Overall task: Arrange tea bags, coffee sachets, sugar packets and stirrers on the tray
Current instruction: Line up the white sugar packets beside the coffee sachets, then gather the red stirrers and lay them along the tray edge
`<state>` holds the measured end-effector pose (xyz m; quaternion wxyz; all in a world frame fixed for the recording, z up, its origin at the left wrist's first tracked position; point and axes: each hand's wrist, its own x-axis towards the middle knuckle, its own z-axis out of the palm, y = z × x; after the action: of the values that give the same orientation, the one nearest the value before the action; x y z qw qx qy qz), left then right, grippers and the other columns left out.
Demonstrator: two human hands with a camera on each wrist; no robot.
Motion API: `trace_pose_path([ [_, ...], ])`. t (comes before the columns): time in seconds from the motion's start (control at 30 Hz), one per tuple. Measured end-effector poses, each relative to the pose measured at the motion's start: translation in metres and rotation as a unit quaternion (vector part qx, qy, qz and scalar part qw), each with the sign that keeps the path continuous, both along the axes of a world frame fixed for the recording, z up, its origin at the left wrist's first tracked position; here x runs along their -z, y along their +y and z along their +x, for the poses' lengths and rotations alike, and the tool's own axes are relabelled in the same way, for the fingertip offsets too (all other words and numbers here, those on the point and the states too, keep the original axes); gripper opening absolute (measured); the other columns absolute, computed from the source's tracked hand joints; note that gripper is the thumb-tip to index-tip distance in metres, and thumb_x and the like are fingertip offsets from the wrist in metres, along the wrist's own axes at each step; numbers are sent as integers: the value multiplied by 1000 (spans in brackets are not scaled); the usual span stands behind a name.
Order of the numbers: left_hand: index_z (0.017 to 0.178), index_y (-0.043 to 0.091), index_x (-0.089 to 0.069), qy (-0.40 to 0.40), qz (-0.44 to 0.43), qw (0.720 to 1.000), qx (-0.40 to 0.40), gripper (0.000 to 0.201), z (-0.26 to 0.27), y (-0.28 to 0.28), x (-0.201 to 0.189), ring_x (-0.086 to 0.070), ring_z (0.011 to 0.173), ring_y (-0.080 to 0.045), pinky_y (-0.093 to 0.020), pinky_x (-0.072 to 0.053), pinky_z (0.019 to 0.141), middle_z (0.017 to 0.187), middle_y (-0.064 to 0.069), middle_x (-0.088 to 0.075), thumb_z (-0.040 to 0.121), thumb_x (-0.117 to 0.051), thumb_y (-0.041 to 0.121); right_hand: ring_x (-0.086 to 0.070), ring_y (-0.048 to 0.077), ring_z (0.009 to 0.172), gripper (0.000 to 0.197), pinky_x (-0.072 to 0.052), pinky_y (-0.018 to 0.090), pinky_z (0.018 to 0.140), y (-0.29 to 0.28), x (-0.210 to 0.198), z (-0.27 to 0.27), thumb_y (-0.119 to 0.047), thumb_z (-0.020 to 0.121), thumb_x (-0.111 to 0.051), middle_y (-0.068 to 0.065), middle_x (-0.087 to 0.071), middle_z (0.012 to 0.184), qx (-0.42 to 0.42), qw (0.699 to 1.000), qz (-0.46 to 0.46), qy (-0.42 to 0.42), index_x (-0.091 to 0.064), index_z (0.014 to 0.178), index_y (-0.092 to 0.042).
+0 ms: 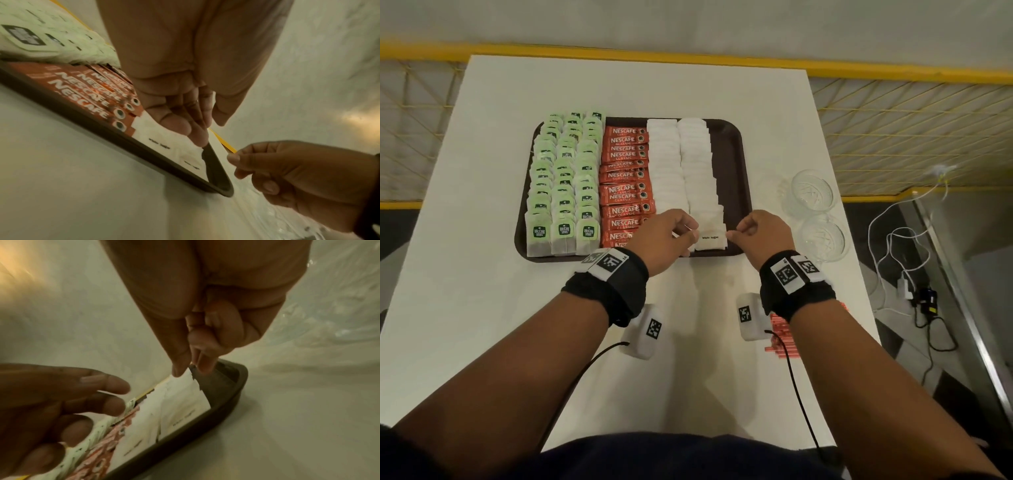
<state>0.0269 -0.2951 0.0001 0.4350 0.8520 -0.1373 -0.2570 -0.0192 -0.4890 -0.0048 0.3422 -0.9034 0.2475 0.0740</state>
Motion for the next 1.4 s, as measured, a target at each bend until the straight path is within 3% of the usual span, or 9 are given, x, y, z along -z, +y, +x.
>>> trace_pose_path([
  [0.1, 105, 21, -62, -30, 8, 999, 36, 12, -13, -23, -7, -64, 79, -9, -24, -49, 69, 96, 6, -65, 96, -58, 28, -54, 5, 75, 17, -37, 18, 62, -8, -23, -26, -35, 85, -70, -10, -59, 79, -52, 998, -6, -21, -62, 89, -20],
  [0.2, 104, 20, -64, -47, 12, 993, 105, 12, -34, -52, -14, -63, 72, -7, -19, -44, 65, 91, 8, -65, 97, -58, 28, -53, 1, 72, 12, -35, 14, 61, -26, -42, -65, -33, 86, -70, -13, -59, 77, -102, 995, -11, -15, -62, 87, -23],
  [0.37, 103, 20, -68, -101, 84, 945, 299, 16, -76, -96, -14, -57, 84, -10, -25, -43, 74, 100, 8, -64, 96, -56, 29, -53, 2, 70, 10, -37, 20, 64, -77, -46, -142, -27, 85, -71, -11, -61, 82, -129, 989, -58, 42, -61, 88, -27],
  [0.5, 105, 18, -67, -104, 108, 922, 358, 17, -105, -121, -11, -56, 93, -14, -28, -43, 81, 106, 2, -62, 94, -59, 27, -58, 18, 96, 28, -39, 22, 79, -98, -30, -189, -24, 81, -74, -3, -62, 105, -144, 979, -116, 84, -65, 107, -21],
  [0.63, 107, 17, -62, -142, 156, 892, 400, 24, -126, -143, -4, -57, 97, -23, -36, -46, 86, 107, -3, -57, 89, -64, 32, -50, 22, 112, 48, -44, 36, 94, -94, -4, -214, -34, 79, -74, -2, -56, 124, -202, 957, -184, 93, -57, 123, -24],
  [0.77, 114, 16, -58, -205, 190, 861, 424, 38, -143, -152, 9, -56, 101, -26, -37, -46, 83, 113, -6, -57, 84, -68, 36, -41, 24, 125, 58, -39, 41, 102, -90, 15, -223, -32, 80, -73, -4, -47, 137, -201, 950, -221, 89, -48, 132, -27],
  [0.93, 127, 17, -48, -260, 228, 836, 427, 50, -157, -149, 20, -52, 111, -26, -39, -47, 85, 131, -4, -50, 84, -68, 35, -38, 26, 128, 66, -36, 41, 102, -90, 22, -225, -33, 81, -71, -1, -42, 142, -192, 948, -245, 71, -41, 139, -25],
  [1.17, 124, 16, -48, -252, 254, 841, 406, 38, -165, -147, 26, -54, 114, -29, -42, -49, 89, 127, -6, -55, 89, -62, 23, -44, 26, 113, 26, -35, 38, 89, -86, 22, -222, -19, 92, -48, 1, -52, 120, -203, 937, -274, 74, -54, 118, -20],
  [1.4, 118, 15, -55, -262, 281, 827, 410, 27, -168, -141, 33, -52, 112, -29, -40, -46, 83, 123, -6, -53, 92, -55, 23, -46, 25, 110, 18, -37, 37, 89, -85, 25, -220, -19, 93, -50, 3, -53, 115, -206, 940, -259, 87, -57, 109, -19],
])
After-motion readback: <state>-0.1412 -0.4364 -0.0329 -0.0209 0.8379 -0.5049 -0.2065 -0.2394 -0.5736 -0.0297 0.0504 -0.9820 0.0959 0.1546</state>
